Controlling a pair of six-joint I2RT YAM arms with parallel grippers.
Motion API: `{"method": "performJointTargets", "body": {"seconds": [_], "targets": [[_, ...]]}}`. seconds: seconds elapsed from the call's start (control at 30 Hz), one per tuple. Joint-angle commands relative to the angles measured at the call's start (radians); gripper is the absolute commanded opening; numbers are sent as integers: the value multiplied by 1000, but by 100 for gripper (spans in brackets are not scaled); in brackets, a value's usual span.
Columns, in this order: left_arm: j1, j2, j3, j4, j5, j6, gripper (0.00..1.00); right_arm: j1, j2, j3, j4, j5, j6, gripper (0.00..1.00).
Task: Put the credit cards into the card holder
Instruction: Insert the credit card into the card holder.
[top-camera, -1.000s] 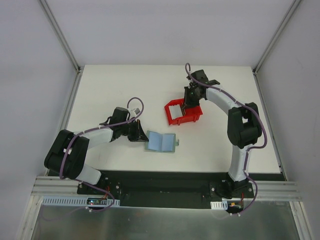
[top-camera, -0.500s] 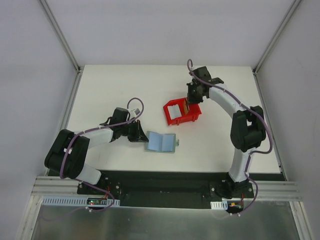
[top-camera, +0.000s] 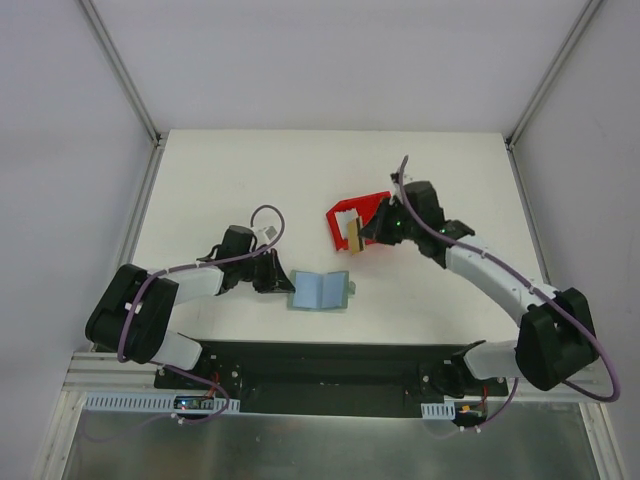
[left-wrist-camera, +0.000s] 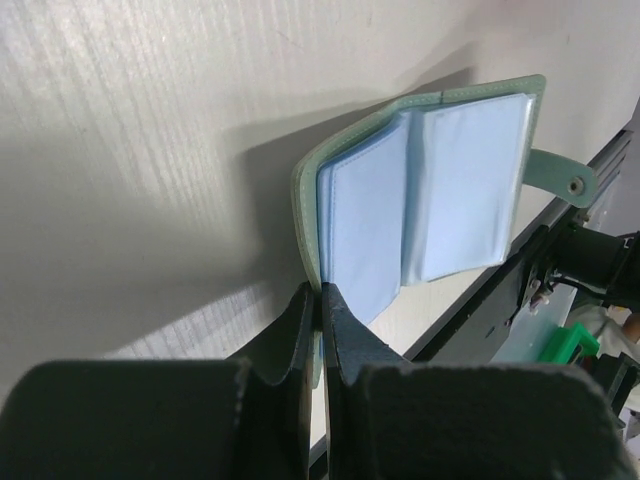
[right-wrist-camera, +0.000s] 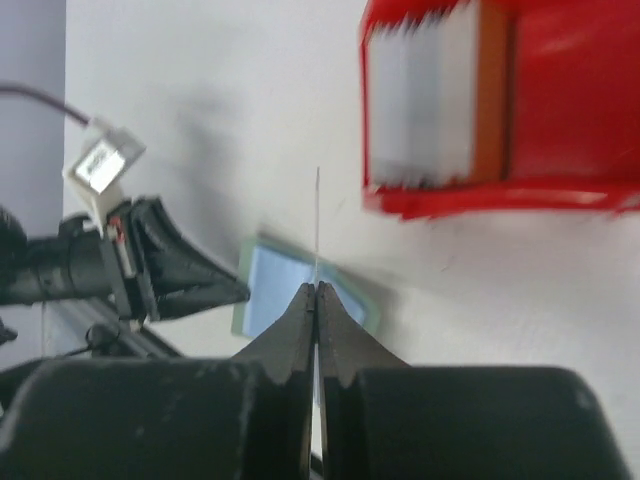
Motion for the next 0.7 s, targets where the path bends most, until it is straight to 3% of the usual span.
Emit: {"method": "performJointTargets", "body": {"seconds": [0.0,0.27,0.67], "targets": [[-1,-22,-42,79,7,-42,0,160,-38,-205,307,-30,273,0],[-4,-34,-90,120,-12,-86,0,335,61,-359,531,46,403,0],[-6,-41,-134,153,-10,-113,0,370,155,-474,712,112,453,0]]}}
